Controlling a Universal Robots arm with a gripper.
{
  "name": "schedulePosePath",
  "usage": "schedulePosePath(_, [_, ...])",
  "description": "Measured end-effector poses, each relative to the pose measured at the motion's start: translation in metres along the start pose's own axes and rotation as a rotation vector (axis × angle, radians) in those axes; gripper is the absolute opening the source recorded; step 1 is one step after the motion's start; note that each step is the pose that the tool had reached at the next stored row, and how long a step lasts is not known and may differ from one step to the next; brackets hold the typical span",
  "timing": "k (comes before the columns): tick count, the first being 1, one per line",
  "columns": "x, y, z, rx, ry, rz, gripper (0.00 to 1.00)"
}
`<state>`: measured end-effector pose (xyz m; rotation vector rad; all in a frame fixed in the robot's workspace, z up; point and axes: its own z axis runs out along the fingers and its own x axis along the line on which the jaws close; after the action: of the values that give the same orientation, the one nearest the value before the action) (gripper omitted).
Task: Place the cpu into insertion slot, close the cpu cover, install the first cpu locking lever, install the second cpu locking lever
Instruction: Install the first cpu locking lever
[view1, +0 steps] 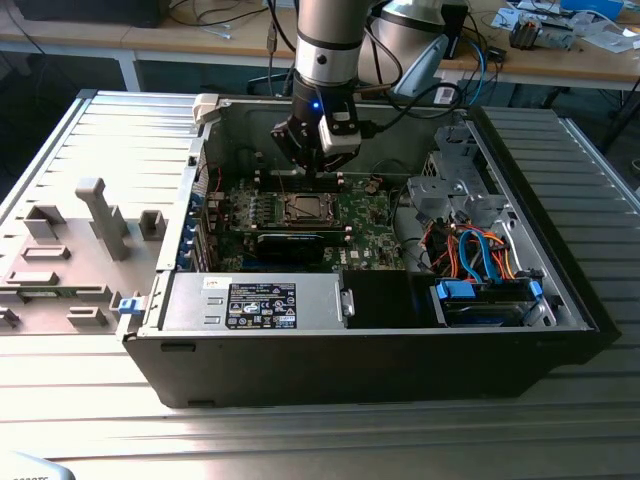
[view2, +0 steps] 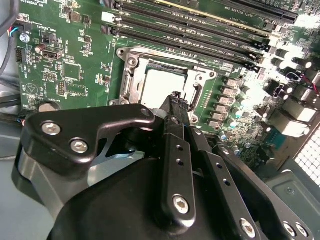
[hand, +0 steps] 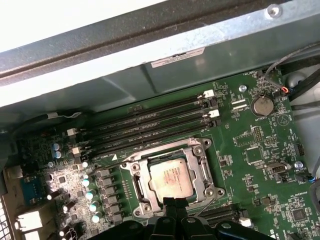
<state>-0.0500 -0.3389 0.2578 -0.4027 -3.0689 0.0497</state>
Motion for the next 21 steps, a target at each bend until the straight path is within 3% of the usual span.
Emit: schedulePosePath(21, [0.0, 0.0, 0.0, 0.0019, -0.002, -0.052, 0.11])
